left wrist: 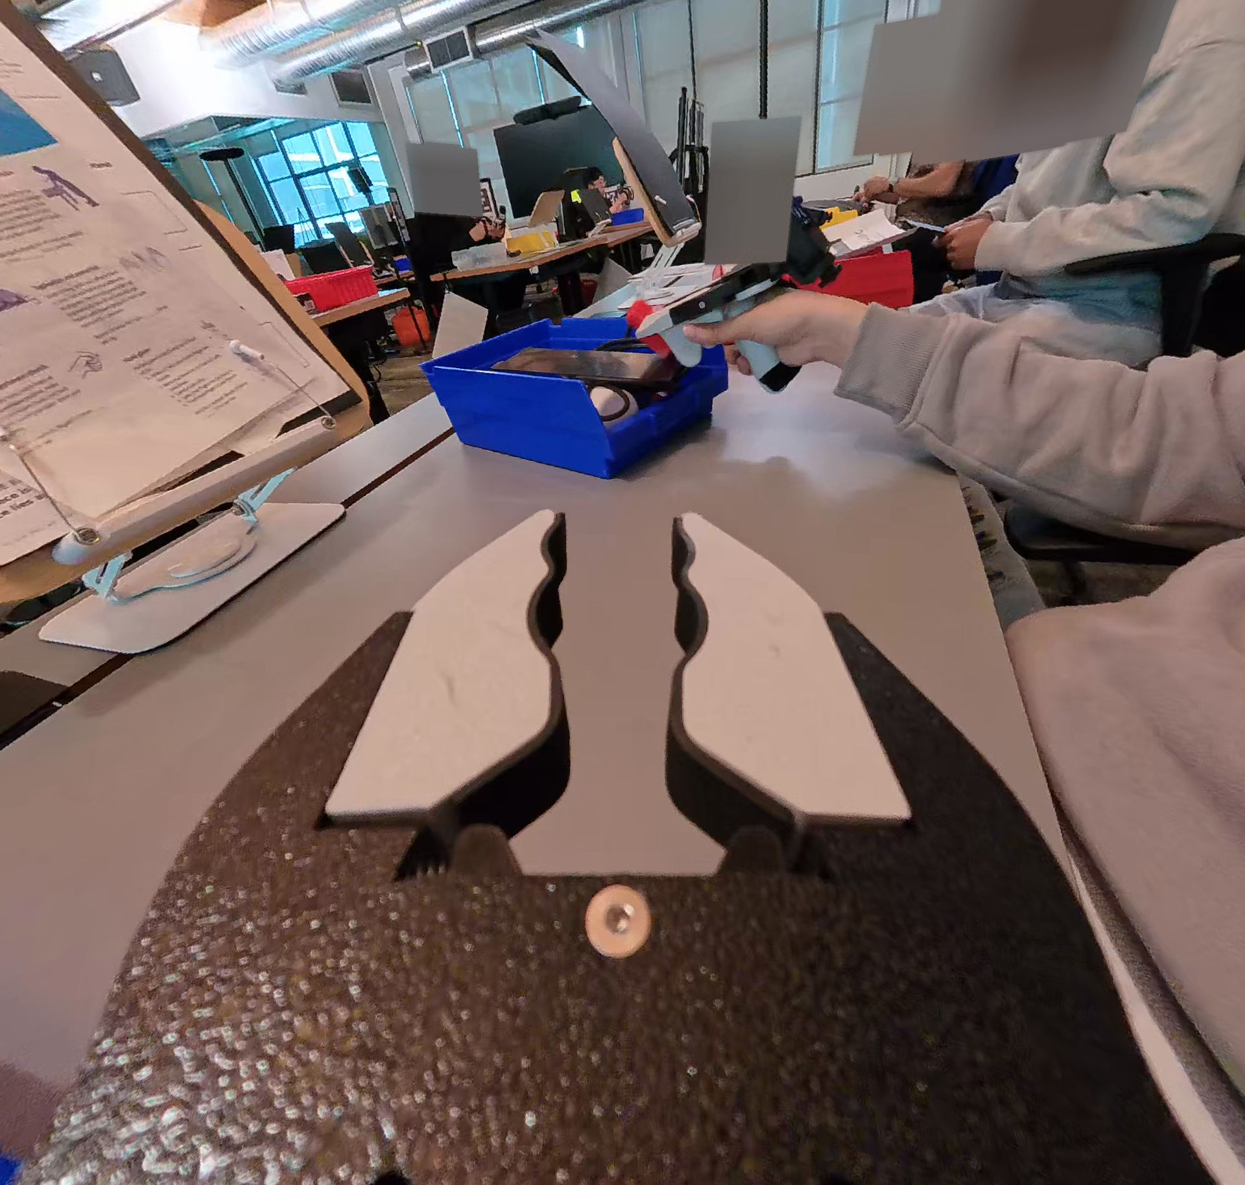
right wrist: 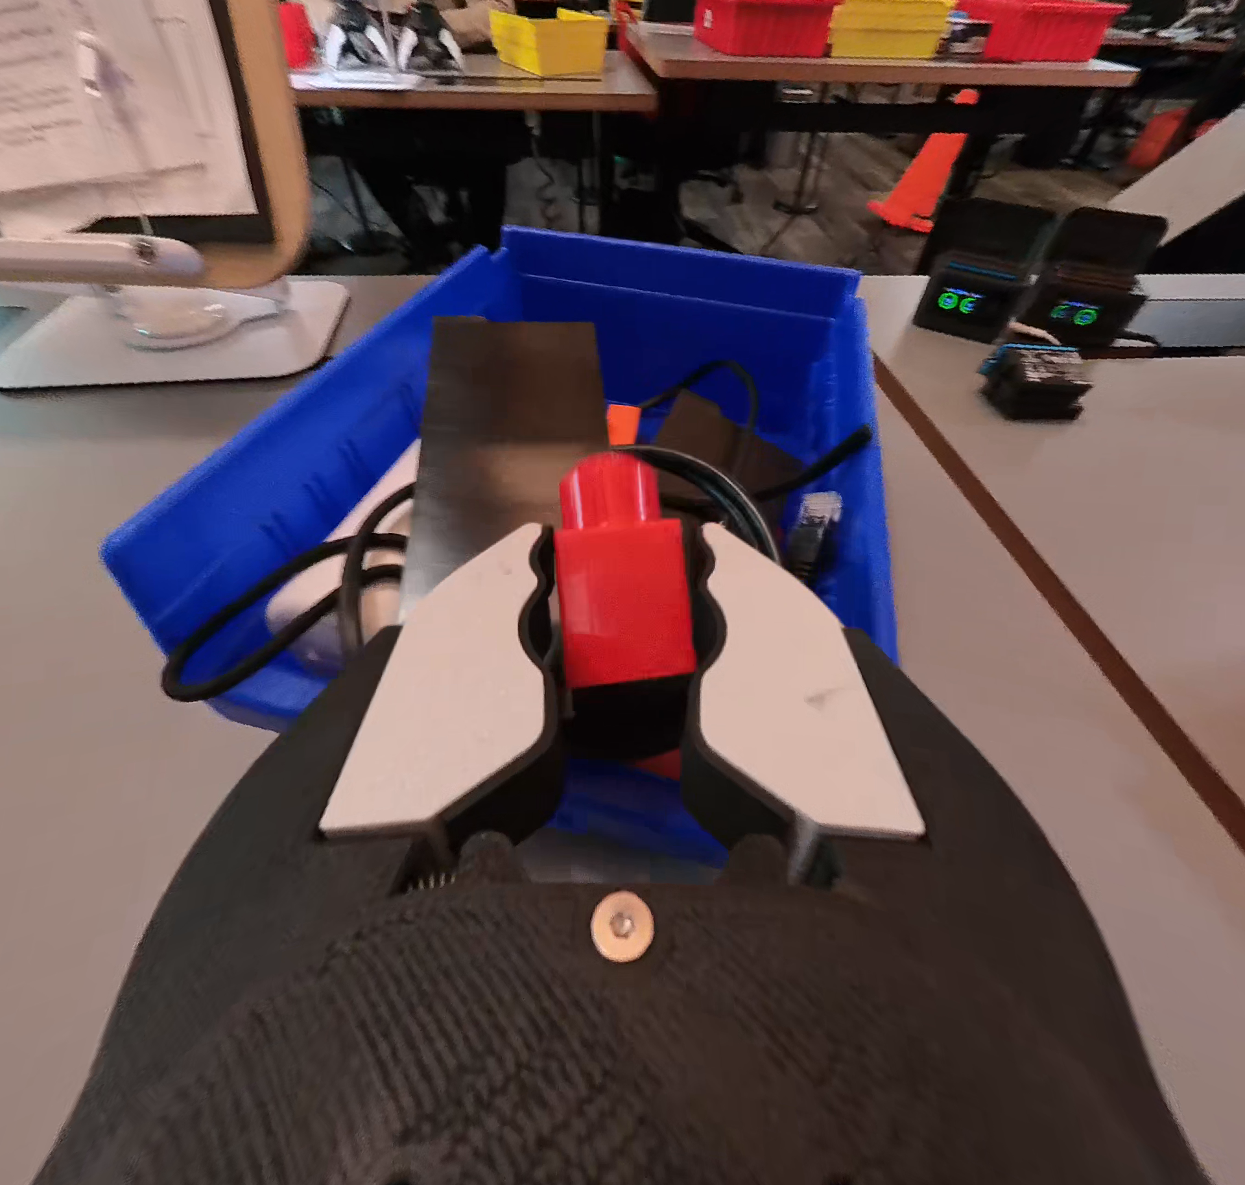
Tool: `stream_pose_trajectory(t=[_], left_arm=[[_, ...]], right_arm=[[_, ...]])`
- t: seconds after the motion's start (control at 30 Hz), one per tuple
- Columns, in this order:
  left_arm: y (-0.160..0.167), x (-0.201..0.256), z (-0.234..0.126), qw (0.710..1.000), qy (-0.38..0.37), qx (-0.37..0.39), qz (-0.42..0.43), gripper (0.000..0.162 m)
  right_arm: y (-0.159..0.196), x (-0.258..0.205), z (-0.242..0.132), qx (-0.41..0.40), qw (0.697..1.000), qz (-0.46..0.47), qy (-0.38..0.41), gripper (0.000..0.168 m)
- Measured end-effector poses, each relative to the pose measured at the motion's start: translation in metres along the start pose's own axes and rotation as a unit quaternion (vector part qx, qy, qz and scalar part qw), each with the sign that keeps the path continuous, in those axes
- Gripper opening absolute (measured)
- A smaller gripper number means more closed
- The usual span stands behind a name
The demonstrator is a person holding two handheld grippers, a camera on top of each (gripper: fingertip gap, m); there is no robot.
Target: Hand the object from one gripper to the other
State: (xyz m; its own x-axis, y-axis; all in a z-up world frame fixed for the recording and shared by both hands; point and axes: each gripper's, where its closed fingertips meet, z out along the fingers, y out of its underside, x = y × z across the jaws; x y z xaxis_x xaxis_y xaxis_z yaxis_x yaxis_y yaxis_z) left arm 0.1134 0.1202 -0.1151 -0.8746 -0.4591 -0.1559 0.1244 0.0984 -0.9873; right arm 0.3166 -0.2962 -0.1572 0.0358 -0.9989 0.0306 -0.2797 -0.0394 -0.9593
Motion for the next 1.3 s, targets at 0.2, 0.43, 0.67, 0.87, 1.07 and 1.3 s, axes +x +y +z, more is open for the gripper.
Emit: stream_pose_trajectory(t=[0.2, 0.43, 0.67, 0.87, 1.07, 1.3], left_arm=[[-0.001, -0.002, -0.003, 1.0, -0.005, 0.004, -0.001, 0.029], [-0.019, -0.023, -0.023, 0.997, -0.069, 0.012, 0.015, 0.028], [-0.05, -0.099, -0.138, 0.937, -0.334, 0.043, -0.088, 0.029], [-0.03, -0.122, -0.22, 0.881, -0.457, -0.022, -0.116, 0.034], [0.023, -0.14, -0.209, 0.87, -0.443, -0.188, -0.103, 0.035], [0.114, -0.2, -0.236, 0.725, -0.455, -0.484, -0.181, 0.08]], right_arm=[[-0.02, 0.008, -0.011, 0.053, 0.998, -0.002, 0.034, 0.051], [-0.053, -0.001, -0.042, 0.094, 0.994, -0.04, 0.044, 0.079], [-0.074, -0.055, -0.059, 0.124, 0.988, -0.089, -0.017, 0.081], [-0.06, -0.096, -0.048, 0.096, 0.983, -0.147, -0.062, 0.082], [-0.061, -0.143, -0.056, 0.104, 0.969, -0.189, -0.118, 0.081], [-0.053, -0.175, -0.056, 0.097, 0.954, -0.245, -0.144, 0.082]])
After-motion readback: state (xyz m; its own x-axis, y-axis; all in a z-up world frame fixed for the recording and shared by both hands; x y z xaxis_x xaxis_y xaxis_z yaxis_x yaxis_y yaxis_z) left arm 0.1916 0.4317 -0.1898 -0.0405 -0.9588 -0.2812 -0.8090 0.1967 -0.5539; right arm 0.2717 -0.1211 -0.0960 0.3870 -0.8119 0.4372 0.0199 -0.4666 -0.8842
